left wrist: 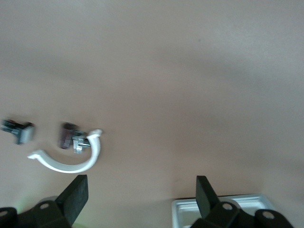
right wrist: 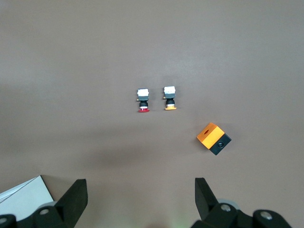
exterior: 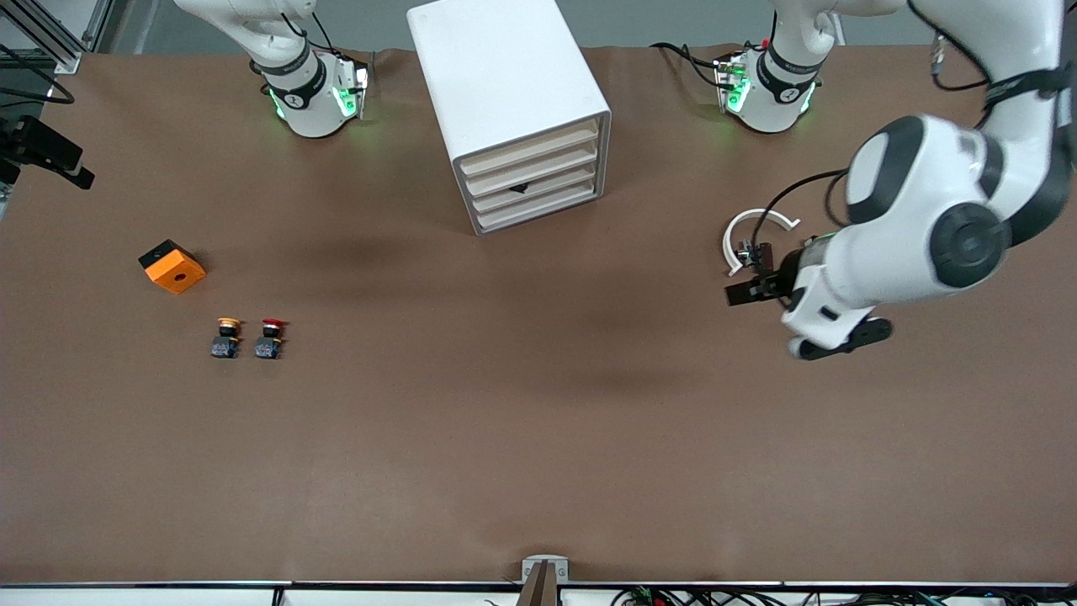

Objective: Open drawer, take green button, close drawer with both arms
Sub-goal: 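Move the left gripper toward the front of the white drawer cabinet, then lower the left gripper to the drawer handle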

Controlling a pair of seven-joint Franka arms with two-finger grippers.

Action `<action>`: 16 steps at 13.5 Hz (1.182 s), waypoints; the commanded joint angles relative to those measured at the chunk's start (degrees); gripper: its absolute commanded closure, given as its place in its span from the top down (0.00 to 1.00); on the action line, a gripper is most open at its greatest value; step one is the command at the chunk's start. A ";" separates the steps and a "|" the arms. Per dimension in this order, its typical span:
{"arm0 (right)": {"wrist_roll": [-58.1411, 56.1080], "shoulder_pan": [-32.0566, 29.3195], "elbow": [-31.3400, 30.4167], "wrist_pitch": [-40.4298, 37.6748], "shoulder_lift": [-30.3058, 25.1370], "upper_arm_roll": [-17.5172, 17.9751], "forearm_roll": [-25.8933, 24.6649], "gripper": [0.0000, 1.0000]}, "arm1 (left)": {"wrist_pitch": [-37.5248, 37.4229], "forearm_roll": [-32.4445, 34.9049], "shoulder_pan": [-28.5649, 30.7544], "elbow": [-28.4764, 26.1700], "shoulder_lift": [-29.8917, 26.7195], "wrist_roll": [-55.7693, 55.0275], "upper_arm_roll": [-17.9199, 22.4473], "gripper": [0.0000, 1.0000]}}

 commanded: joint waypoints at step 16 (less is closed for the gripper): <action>0.45 0.11 0.99 -1.32 -0.59 0.29 -1.33 1.00 | 12.03 -20.48 -13.50 2.73 17.65 -49.94 0.74 1.00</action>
